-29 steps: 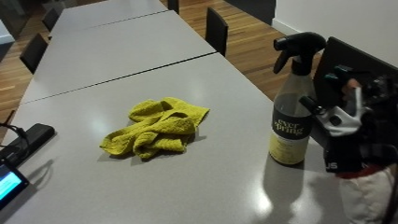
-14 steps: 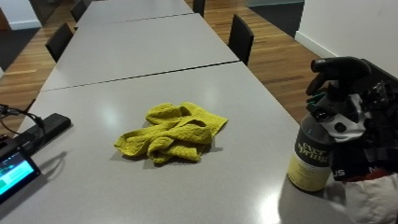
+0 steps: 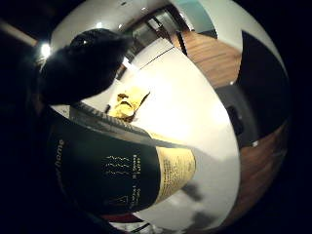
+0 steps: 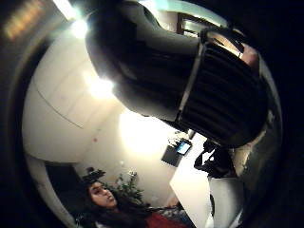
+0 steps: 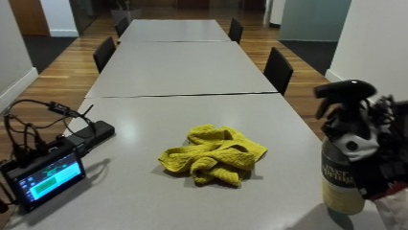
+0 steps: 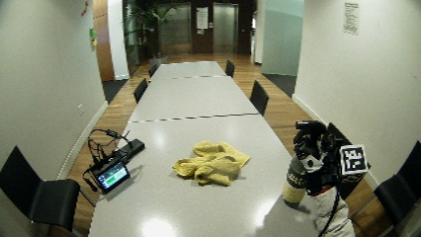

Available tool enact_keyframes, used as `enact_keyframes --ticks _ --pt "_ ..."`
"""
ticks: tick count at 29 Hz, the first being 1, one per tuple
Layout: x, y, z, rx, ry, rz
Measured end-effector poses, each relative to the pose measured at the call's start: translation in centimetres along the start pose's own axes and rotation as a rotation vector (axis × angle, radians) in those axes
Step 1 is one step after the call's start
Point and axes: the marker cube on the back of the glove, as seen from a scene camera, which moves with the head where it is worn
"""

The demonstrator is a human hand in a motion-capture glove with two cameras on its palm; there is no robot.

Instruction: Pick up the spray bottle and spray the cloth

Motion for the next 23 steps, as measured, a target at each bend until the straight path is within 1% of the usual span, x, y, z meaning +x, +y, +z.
enact_keyframes --ticks 2,4,8,12,14,16,18,23 --pt "-0.4 -0.7 0.2 -0.039 0.149 -0.049" --pt "-1.8 -2.2 1.6 -0.098 0.324 -0.121" --pt "-3.7 -6.6 4.5 -0.192 0.779 -0.273" --pt "-3.6 -9.2 5.7 -0.234 1.283 -0.348" --pt "-3.1 -9.8 6.0 -0.248 1.446 -0.366" --pt "-2.6 -10.0 5.9 -0.25 1.516 -0.372" --pt "-2.3 -10.0 5.7 -0.245 1.518 -0.364" --pt "-2.4 -9.3 5.3 -0.245 1.368 -0.298"
